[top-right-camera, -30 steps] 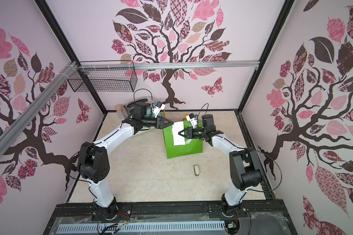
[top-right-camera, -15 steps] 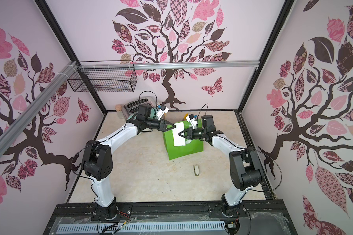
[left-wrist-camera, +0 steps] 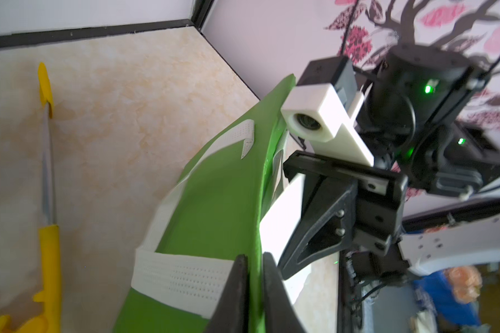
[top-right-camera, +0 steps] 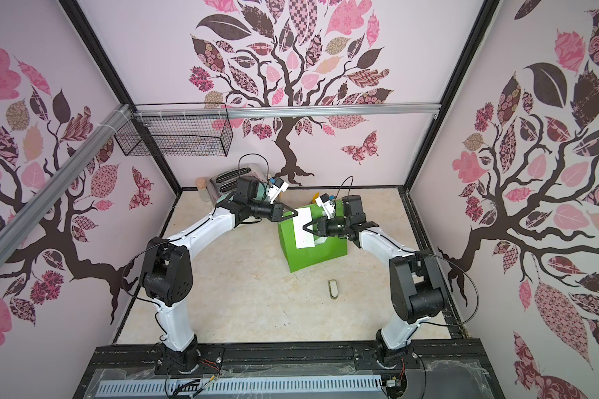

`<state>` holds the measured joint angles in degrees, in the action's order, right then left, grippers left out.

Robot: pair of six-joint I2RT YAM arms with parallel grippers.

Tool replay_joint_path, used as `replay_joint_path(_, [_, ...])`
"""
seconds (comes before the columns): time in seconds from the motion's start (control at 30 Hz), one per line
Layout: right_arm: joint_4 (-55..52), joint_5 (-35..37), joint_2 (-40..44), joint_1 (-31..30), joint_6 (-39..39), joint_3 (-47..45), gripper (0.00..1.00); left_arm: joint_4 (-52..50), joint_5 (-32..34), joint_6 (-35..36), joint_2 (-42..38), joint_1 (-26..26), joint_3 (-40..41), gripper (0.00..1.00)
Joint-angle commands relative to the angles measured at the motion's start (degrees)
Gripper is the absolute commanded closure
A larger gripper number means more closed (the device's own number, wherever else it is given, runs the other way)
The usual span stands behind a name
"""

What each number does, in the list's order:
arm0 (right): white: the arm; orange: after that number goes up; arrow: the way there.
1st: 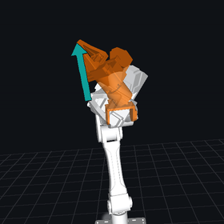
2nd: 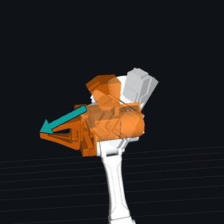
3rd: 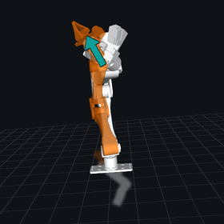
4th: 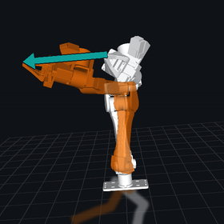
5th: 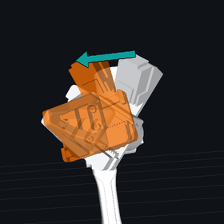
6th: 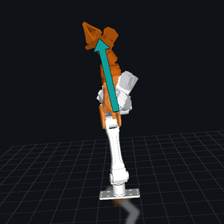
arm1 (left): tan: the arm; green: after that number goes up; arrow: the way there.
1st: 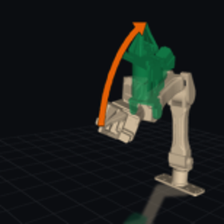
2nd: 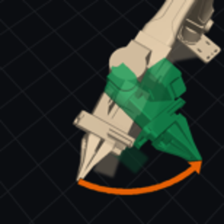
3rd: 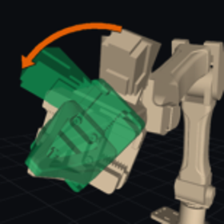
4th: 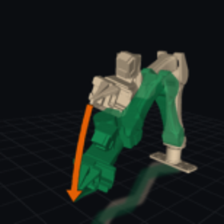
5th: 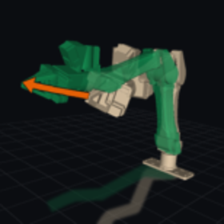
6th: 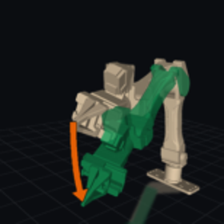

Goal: Staple the receipts to the bags
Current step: Hold the receipt from the takeout bag, then pick up the stapler from the center of the board, then move the takeout bag to the center of the board.

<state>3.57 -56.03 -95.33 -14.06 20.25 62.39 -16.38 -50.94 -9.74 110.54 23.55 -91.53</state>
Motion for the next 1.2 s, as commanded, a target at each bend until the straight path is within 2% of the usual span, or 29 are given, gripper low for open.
replay_joint_path(0.0, [-1.41, 0.78, -0.30, 0.18, -1.43, 0.71, 1.00, -0.75, 0.71, 1.56, 0.83, 0.18, -1.86, 1.00])
replay_joint_path(0.07, [-1.60, 1.23, -0.06, 0.18, -1.49, 0.72, 0.99, -1.14, 0.81, 2.00, 0.57, 0.18, -1.74, 1.00])
replay_joint_path(0.1, [-1.92, 1.60, 0.10, 0.18, -1.67, 0.84, 0.90, -1.19, 0.90, 2.00, 0.34, 0.18, -1.64, 1.00])
replay_joint_path(0.17, [-2.97, 2.83, 0.60, 0.22, -2.25, 1.23, 0.85, -1.17, 0.99, 2.16, -0.09, 0.18, -1.34, 1.00])
replay_joint_path(0.2, [-3.51, 3.96, 1.11, 0.21, -2.46, 1.20, 0.73, -1.09, 1.05, 2.29, -0.44, 0.18, -1.08, 1.00])
replay_joint_path(0.3, [-4.50, 6.69, 3.25, 0.27, -3.34, 0.82, 0.71, -1.07, 1.91, 2.69, -1.65, 0.18, -0.36, 1.00])
replay_joint_path(0.4, [-6.17, 10.35, 6.47, 0.27, -4.80, -0.12, 0.62, -0.49, 3.18, 3.55, -3.57, 0.18, 1.41, 1.00])
replay_joint_path(0.43, [-6.63, 12.34, 7.91, 0.27, -5.01, -0.77, 0.49, 0.61, 3.33, 3.13, -4.41, 0.18, 2.38, 1.00])
replay_joint_path(0.47, [-6.98, 14.45, 9.30, 0.27, -5.21, -1.46, 0.43, 1.26, 3.48, 3.00, -5.04, 0.18, 3.08, 1.00])
replay_joint_path(0.5, [-7.44, 16.16, 10.95, 0.27, -5.54, -2.36, 0.42, 1.48, 3.76, 3.06, -5.77, 0.18, 3.60, 1.00])
replay_joint_path(0.57, [-8.74, 20.82, 14.54, 0.30, -5.05, -4.54, 0.33, 1.69, 4.31, 3.29, -7.14, 0.18, 4.69, 1.00])
replay_joint_path(0.77, [-17.33, 31.16, 24.39, -0.70, -3.84, -10.95, 0.34, 0.80, 3.93, 4.85, -11.31, 0.18, 7.13, 1.00])
replay_joint_path(0.93, [-27.76, 41.10, 30.15, -6.33, -2.49, -15.33, 0.36, -0.02, 5.28, 6.57, -15.40, 0.18, 11.51, 1.00])
replay_joint_path(1.03, [-32.05, 44.74, 31.64, -10.34, -0.29, -18.54, 0.38, -1.33, 6.80, 7.91, -17.89, 0.33, 13.83, 1.00])
replay_joint_path(1.17, [-34.06, 46.67, 32.23, -12.48, 1.70, -23.10, 0.42, 0.26, 7.53, 9.45, -21.70, 0.44, 18.60, 1.00])
